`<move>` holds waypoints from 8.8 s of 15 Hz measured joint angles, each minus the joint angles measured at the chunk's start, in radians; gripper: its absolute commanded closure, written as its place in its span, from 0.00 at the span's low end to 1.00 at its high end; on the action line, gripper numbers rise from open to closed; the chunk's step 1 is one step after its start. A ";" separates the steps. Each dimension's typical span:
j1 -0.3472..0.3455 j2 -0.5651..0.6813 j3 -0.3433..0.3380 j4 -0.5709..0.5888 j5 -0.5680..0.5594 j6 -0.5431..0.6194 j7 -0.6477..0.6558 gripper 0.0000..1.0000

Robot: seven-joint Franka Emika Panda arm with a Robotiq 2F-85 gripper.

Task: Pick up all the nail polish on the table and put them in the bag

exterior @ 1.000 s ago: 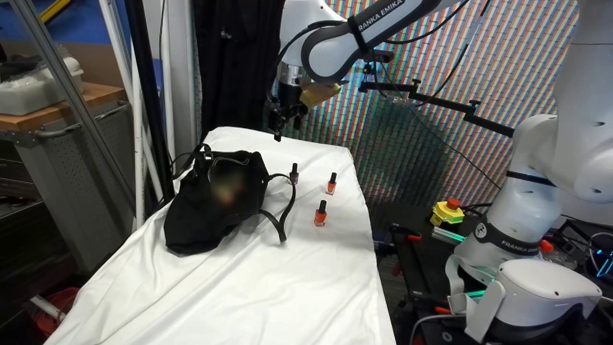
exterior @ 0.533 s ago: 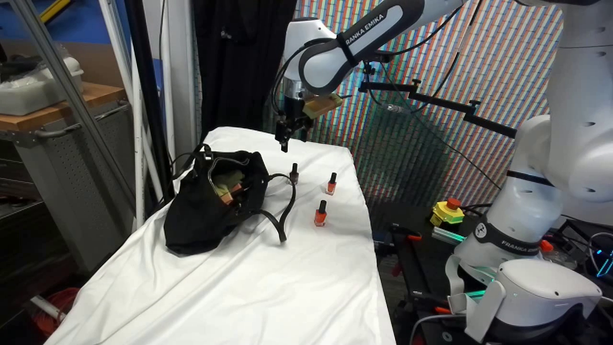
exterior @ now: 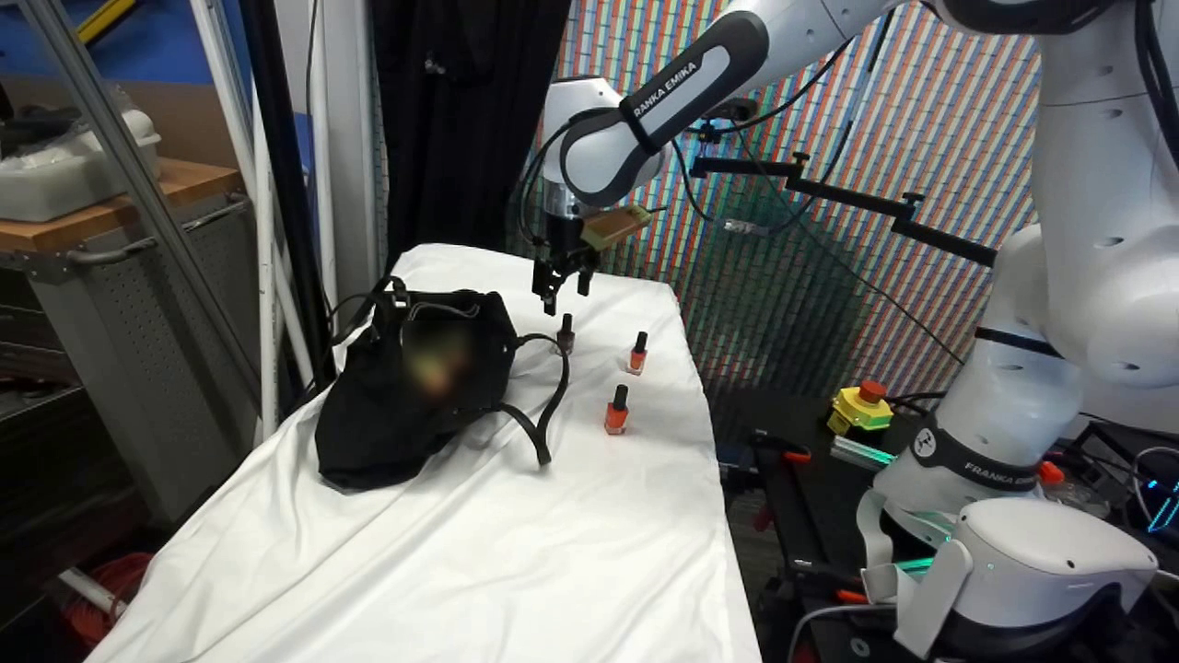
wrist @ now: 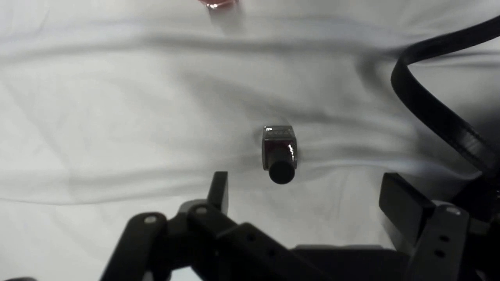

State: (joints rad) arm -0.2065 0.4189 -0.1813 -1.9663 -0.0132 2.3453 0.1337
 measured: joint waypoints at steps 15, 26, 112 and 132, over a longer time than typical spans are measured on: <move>-0.044 0.122 0.007 0.081 0.012 -0.002 -0.105 0.00; -0.045 0.195 0.025 0.109 0.032 -0.002 -0.144 0.00; -0.066 0.192 0.046 0.075 0.038 0.043 -0.287 0.00; -0.064 0.174 0.046 0.049 0.034 0.036 -0.314 0.84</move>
State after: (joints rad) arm -0.2710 0.5929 -0.1354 -1.9168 0.0209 2.3813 -0.1802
